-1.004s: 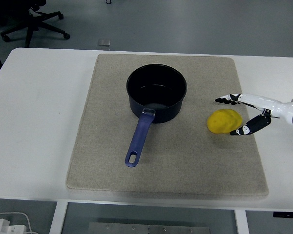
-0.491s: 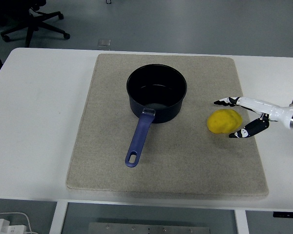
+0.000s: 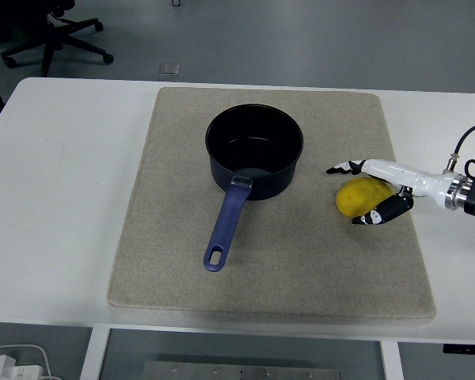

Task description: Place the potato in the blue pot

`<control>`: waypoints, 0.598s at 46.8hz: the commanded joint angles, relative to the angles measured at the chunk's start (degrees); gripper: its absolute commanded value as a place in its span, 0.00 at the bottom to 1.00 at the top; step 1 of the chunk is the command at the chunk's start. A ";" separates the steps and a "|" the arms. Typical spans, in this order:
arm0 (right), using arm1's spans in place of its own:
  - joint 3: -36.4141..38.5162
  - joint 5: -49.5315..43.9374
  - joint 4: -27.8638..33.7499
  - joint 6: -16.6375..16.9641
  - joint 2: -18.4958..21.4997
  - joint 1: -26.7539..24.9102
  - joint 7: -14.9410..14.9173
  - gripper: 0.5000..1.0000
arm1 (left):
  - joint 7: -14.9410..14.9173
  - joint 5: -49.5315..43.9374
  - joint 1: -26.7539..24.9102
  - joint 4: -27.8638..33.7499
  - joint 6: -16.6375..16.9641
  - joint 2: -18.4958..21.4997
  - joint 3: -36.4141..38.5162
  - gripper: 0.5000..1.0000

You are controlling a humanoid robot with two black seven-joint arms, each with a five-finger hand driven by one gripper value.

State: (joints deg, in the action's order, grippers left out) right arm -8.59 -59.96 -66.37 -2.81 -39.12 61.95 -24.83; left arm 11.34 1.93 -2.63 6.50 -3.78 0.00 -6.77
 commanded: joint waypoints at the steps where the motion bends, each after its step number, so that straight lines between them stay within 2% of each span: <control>1: -0.63 -0.16 0.27 -0.09 0.01 0.10 -0.66 0.64 | 0.00 0.00 0.00 0.00 0.00 0.00 0.00 0.99; 4: -0.64 -0.33 0.80 -0.09 0.01 0.10 -0.75 0.57 | 0.00 0.00 0.00 0.00 0.00 0.00 0.00 0.99; 12: -0.72 -2.09 1.68 -0.35 -0.08 0.37 -1.71 0.26 | 0.00 0.00 0.00 0.00 0.00 0.00 0.00 0.99; 15: -0.72 -2.18 2.30 -0.44 0.01 0.46 -1.71 0.00 | 0.00 0.00 0.00 0.00 0.00 0.00 0.00 0.99; 28: -0.72 -2.09 2.47 -0.36 0.01 1.60 -1.63 0.00 | 0.00 0.00 0.00 0.00 0.00 0.00 0.00 0.99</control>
State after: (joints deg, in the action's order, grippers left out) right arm -9.32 -62.23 -63.89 -3.25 -39.13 63.17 -26.55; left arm 11.33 1.93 -2.64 6.50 -3.78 0.00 -6.76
